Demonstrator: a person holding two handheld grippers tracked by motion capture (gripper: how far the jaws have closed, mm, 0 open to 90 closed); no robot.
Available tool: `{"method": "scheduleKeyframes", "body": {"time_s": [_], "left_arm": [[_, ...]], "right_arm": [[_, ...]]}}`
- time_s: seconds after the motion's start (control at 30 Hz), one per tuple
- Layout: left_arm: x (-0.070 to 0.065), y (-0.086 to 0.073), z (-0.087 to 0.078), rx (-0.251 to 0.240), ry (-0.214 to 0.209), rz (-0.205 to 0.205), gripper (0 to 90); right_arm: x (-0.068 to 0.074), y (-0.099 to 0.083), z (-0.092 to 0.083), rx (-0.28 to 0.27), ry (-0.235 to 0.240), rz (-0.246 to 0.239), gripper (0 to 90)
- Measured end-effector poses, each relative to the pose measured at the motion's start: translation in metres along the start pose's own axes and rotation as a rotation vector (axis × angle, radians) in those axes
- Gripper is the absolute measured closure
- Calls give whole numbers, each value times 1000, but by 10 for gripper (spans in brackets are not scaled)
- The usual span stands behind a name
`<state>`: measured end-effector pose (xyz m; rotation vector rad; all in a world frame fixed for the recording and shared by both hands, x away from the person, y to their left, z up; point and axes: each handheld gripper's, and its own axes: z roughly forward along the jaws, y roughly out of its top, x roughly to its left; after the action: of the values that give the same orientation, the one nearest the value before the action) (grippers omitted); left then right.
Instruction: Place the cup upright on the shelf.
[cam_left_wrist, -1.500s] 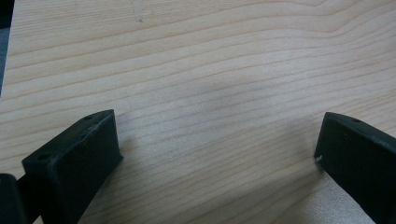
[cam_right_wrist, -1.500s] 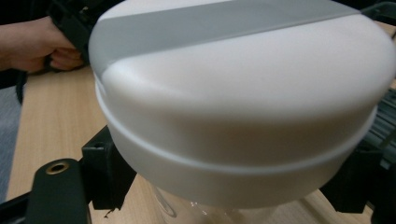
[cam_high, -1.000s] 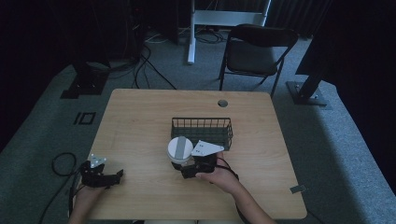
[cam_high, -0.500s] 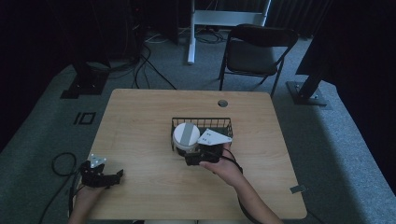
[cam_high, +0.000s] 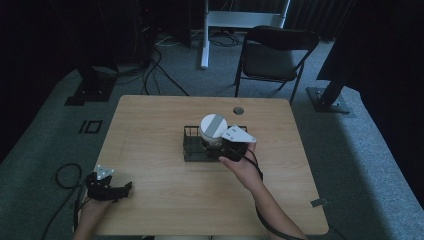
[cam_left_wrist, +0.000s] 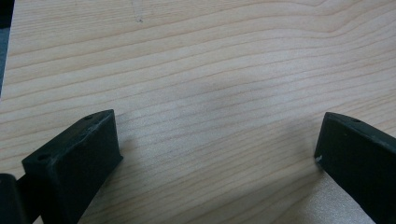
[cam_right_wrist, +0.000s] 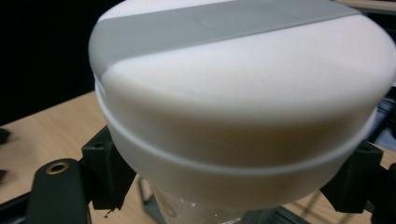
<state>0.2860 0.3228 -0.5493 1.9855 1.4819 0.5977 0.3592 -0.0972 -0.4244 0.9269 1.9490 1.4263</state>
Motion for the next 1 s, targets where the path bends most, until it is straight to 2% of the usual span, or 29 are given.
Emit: {"method": "scheduleKeyframes", "body": {"time_s": [0.03, 0.1, 0.13, 0.17, 0.23, 0.4, 0.7, 1.0], "left_arm": [[0, 0, 0, 2, 0, 2, 2], [0, 0, 0, 1, 0, 0, 2], [0, 0, 0, 1, 0, 0, 2], [0, 0, 0, 1, 0, 0, 2], [0, 0, 0, 1, 0, 0, 2], [0, 0, 0, 0, 0, -1, 2], [0, 0, 0, 1, 0, 0, 2], [0, 0, 0, 1, 0, 0, 2]], "right_arm": [[-3, 0, 0, 0, -20, 17, 184], [-8, 0, 1, 11, -53, 12, 183], [-8, 0, 1, 11, -53, 12, 183], [-14, -1, 3, 21, -92, 25, 184], [-20, -2, 4, 29, -127, 43, 184], [-29, -6, 8, 50, -185, 56, 184], [-41, -19, 19, 107, -227, 102, 184], [-48, -33, 29, 161, -245, 115, 183]]}}
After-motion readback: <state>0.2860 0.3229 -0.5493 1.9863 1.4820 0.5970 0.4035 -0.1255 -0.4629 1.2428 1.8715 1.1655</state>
